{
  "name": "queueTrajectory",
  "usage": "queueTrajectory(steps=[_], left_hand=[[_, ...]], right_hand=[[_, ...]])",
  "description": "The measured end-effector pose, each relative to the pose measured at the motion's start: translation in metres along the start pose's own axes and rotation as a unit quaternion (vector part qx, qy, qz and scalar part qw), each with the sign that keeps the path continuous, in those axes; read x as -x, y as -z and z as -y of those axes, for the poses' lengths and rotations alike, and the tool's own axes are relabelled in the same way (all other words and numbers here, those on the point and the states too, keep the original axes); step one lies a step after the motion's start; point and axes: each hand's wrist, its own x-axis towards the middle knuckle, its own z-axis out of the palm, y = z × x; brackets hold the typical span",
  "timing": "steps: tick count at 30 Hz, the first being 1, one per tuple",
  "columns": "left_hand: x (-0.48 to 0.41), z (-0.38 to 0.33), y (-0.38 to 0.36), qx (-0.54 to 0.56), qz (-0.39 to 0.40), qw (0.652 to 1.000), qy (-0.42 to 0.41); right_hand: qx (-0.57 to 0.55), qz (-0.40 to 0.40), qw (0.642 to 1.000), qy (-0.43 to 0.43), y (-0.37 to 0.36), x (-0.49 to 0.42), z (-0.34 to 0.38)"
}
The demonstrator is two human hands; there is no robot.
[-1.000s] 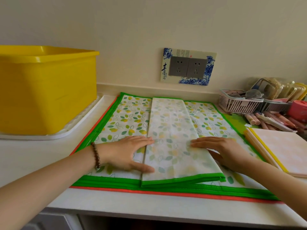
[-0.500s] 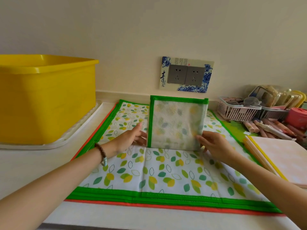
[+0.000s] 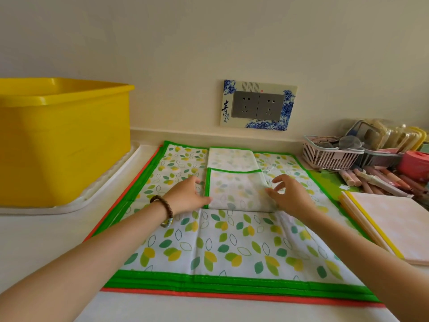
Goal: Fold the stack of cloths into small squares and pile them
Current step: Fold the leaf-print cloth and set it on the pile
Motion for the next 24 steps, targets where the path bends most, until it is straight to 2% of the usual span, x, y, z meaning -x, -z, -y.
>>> queueTrajectory(steps=[3,6,9,11,16,24], left_hand=[[0.001,-0.009,-0.003,-0.026,-0.035,0.997,-0.060],[-0.004,-0.017,-0.013,-0.052,0.003,0.992,-0.118],[-0.010,-0.015,-0.025,-0.156,0.048,0.980,-0.111],[-0.012,-0.010,-0.033,-0.189,0.059,0.975,-0.097],[-0.012,-0.005,-0.041,-0.232,0.058,0.967,-0.084],[-0.011,-0.004,-0.040,-0.237,0.074,0.965,-0.081]], right_hand=[[0.050,-0.040,0.992,0.107,-0.009,0.007,0.012],[0.085,0.026,0.980,0.180,-0.026,0.012,0.032],[0.148,0.110,0.966,0.181,-0.045,0.012,0.045],[0.164,0.135,0.961,0.176,-0.055,0.012,0.045],[0.190,0.169,0.950,0.181,-0.063,0.008,0.040],[0.215,0.205,0.938,0.180,-0.044,0.000,0.015]])
